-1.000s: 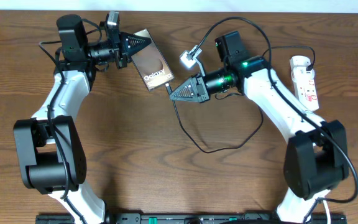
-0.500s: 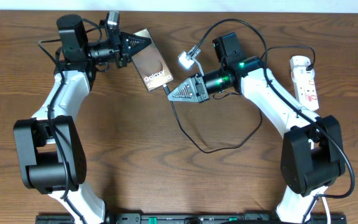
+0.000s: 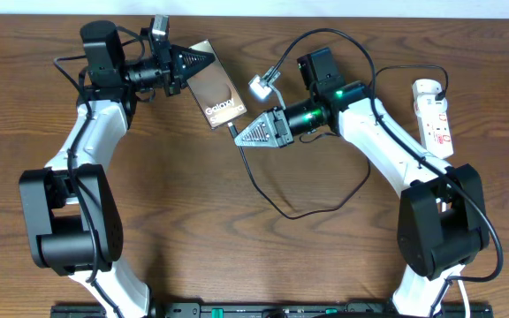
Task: Plug charger to phone and switch on socket
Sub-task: 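Push the USB-C plug into the phone's bottom port with the right gripper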
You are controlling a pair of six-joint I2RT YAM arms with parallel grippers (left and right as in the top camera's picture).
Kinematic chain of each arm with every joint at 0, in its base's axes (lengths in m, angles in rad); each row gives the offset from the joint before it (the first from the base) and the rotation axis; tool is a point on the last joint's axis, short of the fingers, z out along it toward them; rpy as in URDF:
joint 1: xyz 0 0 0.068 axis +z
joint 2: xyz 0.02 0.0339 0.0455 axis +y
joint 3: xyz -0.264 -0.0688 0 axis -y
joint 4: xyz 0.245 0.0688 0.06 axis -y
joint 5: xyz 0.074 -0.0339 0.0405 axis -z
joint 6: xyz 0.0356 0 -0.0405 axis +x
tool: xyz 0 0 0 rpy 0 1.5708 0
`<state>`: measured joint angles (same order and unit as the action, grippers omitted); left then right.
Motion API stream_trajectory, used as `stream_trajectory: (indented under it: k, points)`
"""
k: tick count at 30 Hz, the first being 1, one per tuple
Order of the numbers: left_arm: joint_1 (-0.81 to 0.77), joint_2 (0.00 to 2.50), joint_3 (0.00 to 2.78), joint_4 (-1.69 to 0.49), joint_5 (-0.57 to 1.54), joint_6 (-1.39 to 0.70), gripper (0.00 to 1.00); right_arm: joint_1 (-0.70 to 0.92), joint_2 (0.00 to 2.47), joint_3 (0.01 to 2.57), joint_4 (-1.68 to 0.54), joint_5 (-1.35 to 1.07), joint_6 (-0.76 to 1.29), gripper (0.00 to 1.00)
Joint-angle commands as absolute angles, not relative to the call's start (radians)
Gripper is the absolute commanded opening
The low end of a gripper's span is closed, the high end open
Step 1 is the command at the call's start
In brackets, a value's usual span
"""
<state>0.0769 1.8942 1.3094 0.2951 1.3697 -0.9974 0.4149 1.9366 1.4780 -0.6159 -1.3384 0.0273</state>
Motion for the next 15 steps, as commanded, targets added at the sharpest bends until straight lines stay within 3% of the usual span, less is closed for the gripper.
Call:
stream_trajectory:
  k: [1,15]
  points:
    - [0.078,1.889,1.319,0.302,1.383,-1.011,0.07,0.424,1.95,1.483,-0.617,-1.36,0.056,0.01]
    - [0.077,1.889,1.319,0.302,1.396,-1.01,0.07,0.412,1.95,1.483,-0.599,-1.309,0.121,0.01]
